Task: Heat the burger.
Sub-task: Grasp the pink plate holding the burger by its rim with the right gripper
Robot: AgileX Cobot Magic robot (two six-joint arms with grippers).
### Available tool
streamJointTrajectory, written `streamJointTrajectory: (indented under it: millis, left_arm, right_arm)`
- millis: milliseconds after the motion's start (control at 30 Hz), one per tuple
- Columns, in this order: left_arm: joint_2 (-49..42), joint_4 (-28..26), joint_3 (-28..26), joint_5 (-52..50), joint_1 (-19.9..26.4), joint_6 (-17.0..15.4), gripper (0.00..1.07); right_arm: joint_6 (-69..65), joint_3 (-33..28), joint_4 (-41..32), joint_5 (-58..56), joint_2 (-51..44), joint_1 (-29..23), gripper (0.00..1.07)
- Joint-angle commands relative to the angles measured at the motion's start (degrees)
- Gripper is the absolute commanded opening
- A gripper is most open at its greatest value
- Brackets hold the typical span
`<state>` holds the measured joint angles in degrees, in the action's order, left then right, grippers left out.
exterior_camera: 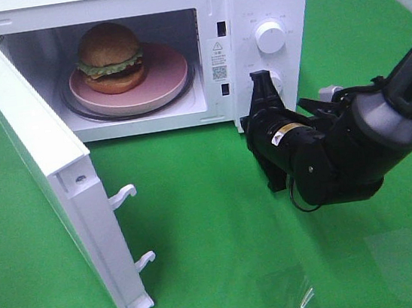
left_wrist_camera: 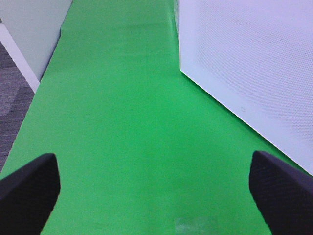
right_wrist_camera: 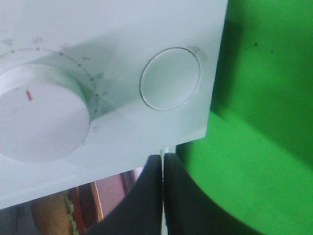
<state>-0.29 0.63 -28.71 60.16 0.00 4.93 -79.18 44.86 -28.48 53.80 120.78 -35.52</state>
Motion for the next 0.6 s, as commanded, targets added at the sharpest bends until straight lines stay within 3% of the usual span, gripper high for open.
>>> streamJointTrajectory:
  millis: [33, 300, 600]
  left_arm:
    - [-1.1, -0.1, 0.2, -0.7, 0.0, 0.1, 0.98]
    - [-1.1, -0.1, 0.2, -0.7, 0.0, 0.1, 0.98]
    - [-1.1, -0.1, 0.2, -0.7, 0.0, 0.1, 0.98]
  right_arm:
    - [1.8, -3.6, 0.7, -2.3, -4.8, 0.1, 0.00]
    - [12.4, -8.0, 0.6, -11.6, -13.7, 0.1, 0.00]
    - [36.8, -8.3, 0.6, -27.1, -24.5, 3.1, 0.03]
